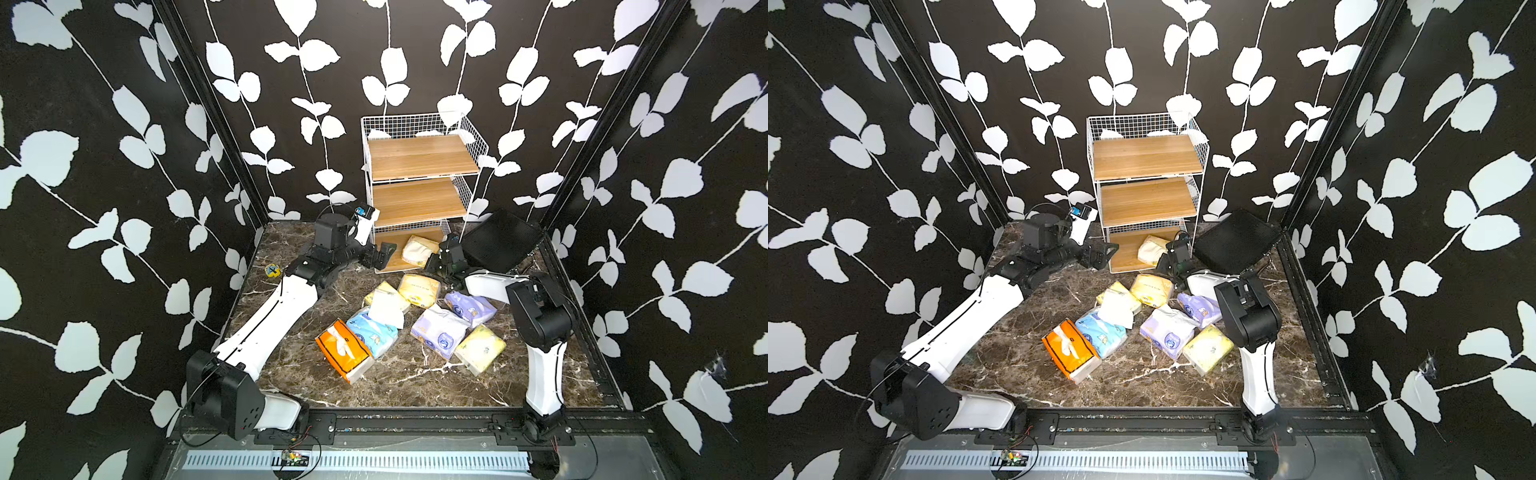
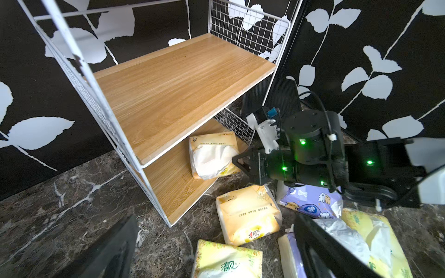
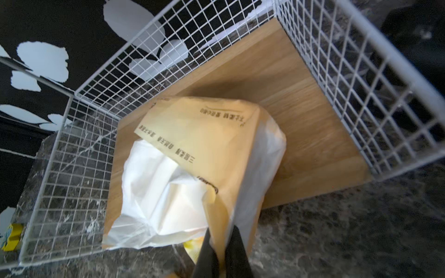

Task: Remove the tissue boxes from the shelf
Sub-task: Pick up a box of tissues from the shelf.

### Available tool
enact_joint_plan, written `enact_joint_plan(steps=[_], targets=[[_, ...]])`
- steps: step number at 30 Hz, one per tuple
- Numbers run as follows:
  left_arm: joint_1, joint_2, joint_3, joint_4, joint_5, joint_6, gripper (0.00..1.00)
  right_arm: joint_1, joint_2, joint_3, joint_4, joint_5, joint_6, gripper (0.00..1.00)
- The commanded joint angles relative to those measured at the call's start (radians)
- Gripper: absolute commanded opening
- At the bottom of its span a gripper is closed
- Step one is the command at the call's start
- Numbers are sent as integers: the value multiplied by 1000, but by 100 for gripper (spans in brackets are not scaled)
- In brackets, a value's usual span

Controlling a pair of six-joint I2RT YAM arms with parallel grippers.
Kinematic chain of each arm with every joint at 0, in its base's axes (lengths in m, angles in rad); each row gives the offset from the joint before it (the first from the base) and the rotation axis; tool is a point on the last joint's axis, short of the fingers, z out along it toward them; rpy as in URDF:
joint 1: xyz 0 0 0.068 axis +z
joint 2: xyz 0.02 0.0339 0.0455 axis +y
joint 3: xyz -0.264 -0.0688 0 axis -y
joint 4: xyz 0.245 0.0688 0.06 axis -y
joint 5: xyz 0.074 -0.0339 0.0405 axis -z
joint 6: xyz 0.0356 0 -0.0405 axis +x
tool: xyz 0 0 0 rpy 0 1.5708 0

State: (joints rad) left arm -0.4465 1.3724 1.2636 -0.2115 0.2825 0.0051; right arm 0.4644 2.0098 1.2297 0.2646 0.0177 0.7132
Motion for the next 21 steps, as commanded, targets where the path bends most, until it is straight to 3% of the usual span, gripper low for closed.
enact_joint_plan(steps=[1, 9, 14, 21], targets=[[-3, -44, 1, -7, -39, 24, 99, 3, -88, -63, 17, -47, -35, 0], [-4, -50, 38, -35, -156, 7, 99, -2, -221, -139, -3, -198, -39, 0], [-3, -42, 125, -132, -228, -76, 99, -5, -321, -209, -27, -233, -69, 0], [-5, -129, 74, -153, -261, -196, 99, -6, -494, -279, -140, -348, -107, 0]])
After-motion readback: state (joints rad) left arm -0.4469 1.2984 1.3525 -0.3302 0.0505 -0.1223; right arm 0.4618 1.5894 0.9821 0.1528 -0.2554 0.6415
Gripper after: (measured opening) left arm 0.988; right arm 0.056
